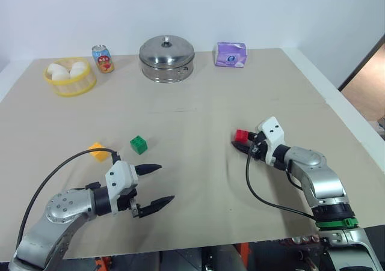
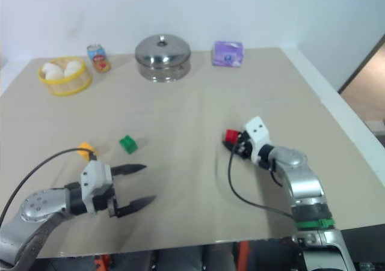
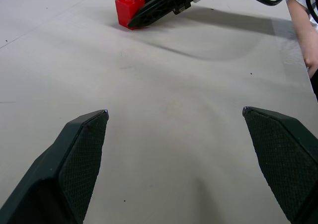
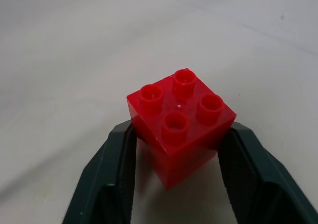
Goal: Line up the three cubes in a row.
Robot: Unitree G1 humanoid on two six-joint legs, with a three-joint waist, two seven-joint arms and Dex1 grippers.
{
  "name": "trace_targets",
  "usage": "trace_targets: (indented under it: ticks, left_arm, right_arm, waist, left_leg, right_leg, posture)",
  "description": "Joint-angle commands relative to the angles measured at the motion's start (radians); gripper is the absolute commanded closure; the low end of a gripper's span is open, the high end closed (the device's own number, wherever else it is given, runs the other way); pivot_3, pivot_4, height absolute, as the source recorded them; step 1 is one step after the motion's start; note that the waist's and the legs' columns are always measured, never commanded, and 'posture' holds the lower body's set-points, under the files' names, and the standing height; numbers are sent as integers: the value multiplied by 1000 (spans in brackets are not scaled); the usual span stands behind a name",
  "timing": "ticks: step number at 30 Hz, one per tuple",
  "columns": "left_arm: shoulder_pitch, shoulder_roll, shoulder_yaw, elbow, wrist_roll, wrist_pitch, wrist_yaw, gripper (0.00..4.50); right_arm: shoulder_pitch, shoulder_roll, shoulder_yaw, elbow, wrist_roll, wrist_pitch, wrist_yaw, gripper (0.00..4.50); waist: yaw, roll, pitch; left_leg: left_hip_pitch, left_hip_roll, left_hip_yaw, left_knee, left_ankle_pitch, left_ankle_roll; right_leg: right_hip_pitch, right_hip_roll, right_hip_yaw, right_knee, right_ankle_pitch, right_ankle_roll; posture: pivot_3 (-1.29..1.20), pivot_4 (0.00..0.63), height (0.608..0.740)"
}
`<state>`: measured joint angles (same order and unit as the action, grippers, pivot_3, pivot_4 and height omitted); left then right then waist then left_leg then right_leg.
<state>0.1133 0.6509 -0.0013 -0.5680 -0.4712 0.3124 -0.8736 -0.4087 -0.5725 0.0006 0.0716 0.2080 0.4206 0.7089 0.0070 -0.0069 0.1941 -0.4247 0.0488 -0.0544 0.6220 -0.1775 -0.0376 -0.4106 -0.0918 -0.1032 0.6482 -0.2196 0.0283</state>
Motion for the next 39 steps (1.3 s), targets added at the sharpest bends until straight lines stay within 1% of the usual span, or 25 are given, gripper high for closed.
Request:
trace_targets:
  ticks: [1,10,15,20,23,30,35,39]
  left_arm:
    - [-5,3,5,-41,-14,-2,2,0]
    - [1,5,8,-48,-18,5,6,0]
    - [30,0,48,-48,-42,7,20,0]
    - [95,-7,110,-36,-67,-13,31,0]
    - [131,-3,142,-15,-51,-58,12,0]
    - [221,-34,179,-8,-6,-161,25,0]
    - [282,-62,184,-37,19,-197,54,0]
    - [294,-70,175,-43,20,-200,64,0]
  right_arm:
    - [-3,-7,-8,-44,-12,-20,-9,2554]
    - [9,-7,-16,-76,-1,-4,-14,2554]
    - [17,-20,-16,-226,77,84,41,2554]
    - [19,-30,49,-371,133,156,114,2554]
    - [16,-32,107,-404,131,164,145,2554]
    - [-19,39,200,-365,39,180,39,2554]
    - [-17,86,202,-384,12,261,-51,2554]
    - [23,84,208,-443,21,301,-65,2554]
  waist:
    - [0,0,0]
    - [0,0,0]
    - [0,0,0]
    - [-1,0,0]
    - [0,0,0]
    - [0,0,0]
    - [0,0,0]
    - [1,0,0]
  left_leg:
    - [0,0,0,0,0,0]
    - [0,0,0,0,0,0]
    - [0,0,0,-1,0,0]
    - [0,1,0,-1,0,0]
    - [0,1,0,-1,0,0]
    - [-1,1,1,-1,-1,-1]
    - [-6,1,1,-1,-1,-1]
    - [-7,1,1,-1,-1,-1]
  right_leg:
    - [0,0,0,0,0,0]
    - [0,0,0,0,0,0]
    - [0,0,0,0,0,0]
    - [-1,1,0,0,0,-1]
    - [-1,1,0,0,-1,-1]
    - [-3,1,1,0,0,-1]
    - [-8,1,1,0,0,-1]
    - [-8,1,1,0,0,-1]
  posture:
    - [0,150,740]
    - [0,150,740]
    - [0,150,740]
    - [0,150,740]
    - [0,150,740]
    - [0,150,740]
    - [0,150,740]
    - [0,150,740]
